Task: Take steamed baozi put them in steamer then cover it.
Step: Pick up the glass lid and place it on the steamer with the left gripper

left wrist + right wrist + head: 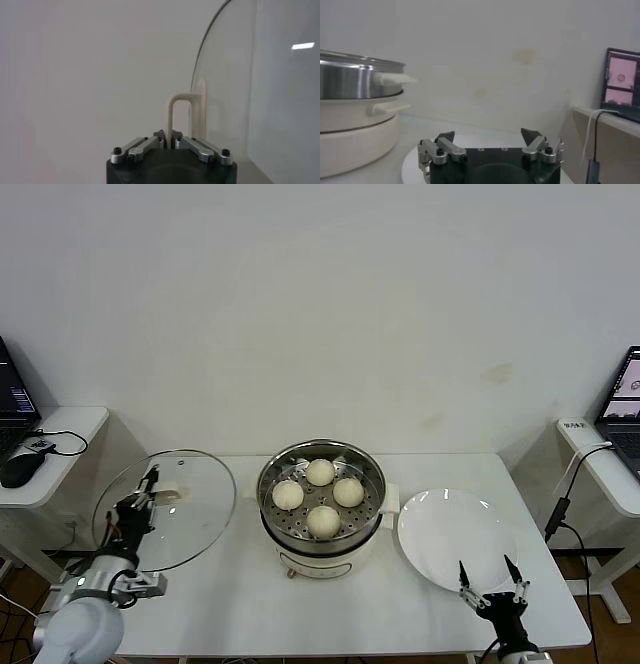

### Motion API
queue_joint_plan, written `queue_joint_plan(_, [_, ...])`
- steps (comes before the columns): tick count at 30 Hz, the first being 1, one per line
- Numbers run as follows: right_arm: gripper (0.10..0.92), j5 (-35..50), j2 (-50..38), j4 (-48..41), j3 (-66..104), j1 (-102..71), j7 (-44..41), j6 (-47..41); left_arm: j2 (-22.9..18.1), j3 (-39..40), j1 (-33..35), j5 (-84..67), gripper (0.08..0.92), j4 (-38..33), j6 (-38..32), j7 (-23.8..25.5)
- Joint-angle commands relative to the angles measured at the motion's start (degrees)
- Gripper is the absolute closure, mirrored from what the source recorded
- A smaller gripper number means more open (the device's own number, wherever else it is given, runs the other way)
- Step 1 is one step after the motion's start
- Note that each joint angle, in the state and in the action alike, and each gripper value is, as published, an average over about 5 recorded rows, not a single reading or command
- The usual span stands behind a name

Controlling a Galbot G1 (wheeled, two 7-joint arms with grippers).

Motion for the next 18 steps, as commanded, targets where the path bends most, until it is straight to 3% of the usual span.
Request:
queue_joint_plan(1, [0.203,-6.62,1.31,-4.63,-1.30,4.01,0.84,-0.07,3.06,16.36,-10.83,0.31,0.853,-1.76,8.40,4.38])
queue_joint_plan(9, [0.203,-8.58,1.27,-6.06,-1.75,5.74,1.14,-0.51,-4.65,25.26,-19.89,7.32,0.853,0.38,12.27,8.35])
queue_joint_plan(18, [0.203,-10.72,2.41,-7.01,-2.89,5.59,1.38,-0.09,-7.76,30.65,-25.77,13.72,0.853,0.68,16.10,14.64])
